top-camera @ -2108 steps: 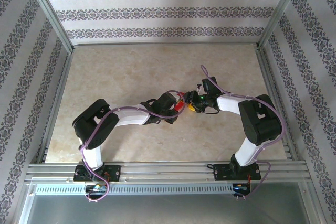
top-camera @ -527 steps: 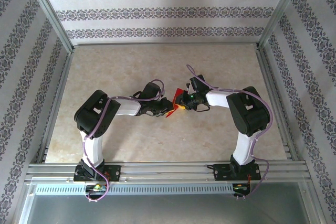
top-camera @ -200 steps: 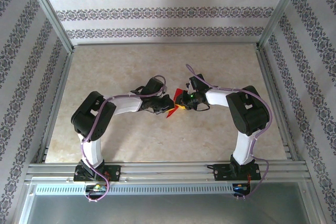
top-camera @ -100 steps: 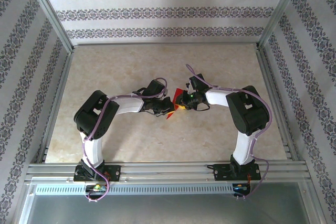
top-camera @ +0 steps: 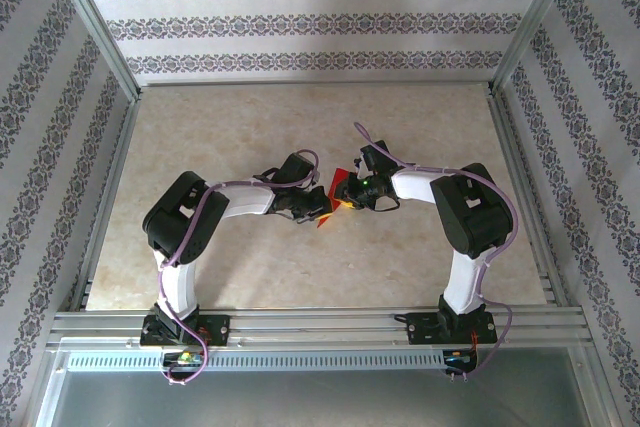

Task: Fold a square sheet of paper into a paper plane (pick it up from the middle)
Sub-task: Fold the wing for the fifth time at the center of the table.

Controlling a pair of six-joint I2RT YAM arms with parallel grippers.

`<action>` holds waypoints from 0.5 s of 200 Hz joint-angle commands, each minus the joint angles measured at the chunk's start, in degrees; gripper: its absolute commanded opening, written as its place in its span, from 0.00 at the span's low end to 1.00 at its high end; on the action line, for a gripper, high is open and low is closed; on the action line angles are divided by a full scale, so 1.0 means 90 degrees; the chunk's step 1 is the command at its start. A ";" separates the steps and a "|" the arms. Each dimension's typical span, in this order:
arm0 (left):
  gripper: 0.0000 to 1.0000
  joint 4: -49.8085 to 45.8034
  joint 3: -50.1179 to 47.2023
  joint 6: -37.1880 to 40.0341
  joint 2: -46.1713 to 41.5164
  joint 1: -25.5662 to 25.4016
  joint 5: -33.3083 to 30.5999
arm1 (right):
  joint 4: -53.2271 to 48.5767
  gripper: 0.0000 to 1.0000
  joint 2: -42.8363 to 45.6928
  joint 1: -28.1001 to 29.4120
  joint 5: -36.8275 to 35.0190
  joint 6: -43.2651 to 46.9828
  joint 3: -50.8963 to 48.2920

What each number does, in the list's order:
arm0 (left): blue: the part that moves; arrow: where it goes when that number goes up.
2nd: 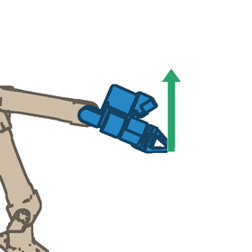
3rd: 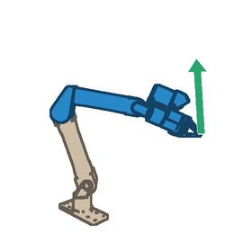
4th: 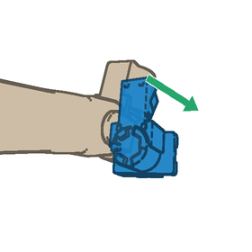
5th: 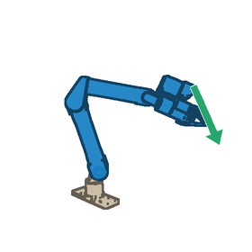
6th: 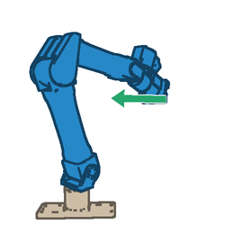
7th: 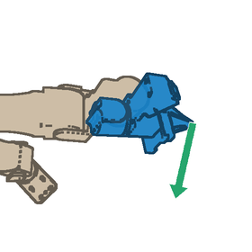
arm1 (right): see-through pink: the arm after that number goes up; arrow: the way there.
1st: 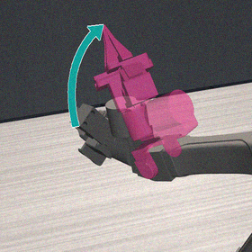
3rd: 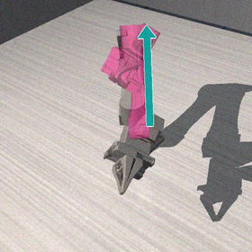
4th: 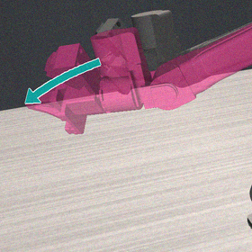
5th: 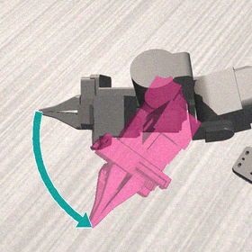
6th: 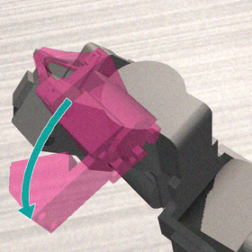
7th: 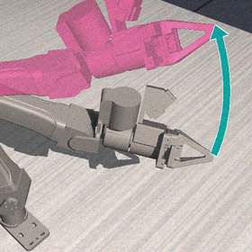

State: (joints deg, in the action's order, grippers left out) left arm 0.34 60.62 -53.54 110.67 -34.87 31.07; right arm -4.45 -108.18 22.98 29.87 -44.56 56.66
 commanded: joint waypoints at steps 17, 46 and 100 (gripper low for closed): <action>0.10 -0.0401 -0.0095 0.0137 0.0174 -0.0068 -0.0083 | -0.0524 0.25 -0.0392 -0.0073 -0.0448 0.0166 -0.0056; 0.09 -0.0473 -0.0082 0.0163 0.0225 -0.0081 -0.0099 | -0.0532 0.25 -0.0400 -0.0073 -0.0452 0.0170 -0.0067; 0.09 -0.0930 -0.0118 0.0331 0.0397 -0.0110 -0.0380 | -0.0555 0.25 -0.0426 -0.0073 -0.0455 0.0156 -0.0065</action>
State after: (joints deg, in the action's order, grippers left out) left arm 0.19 60.64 -52.60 111.55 -34.92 30.65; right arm -4.75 -108.44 22.65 30.35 -44.56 56.90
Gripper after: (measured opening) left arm 0.089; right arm 0.249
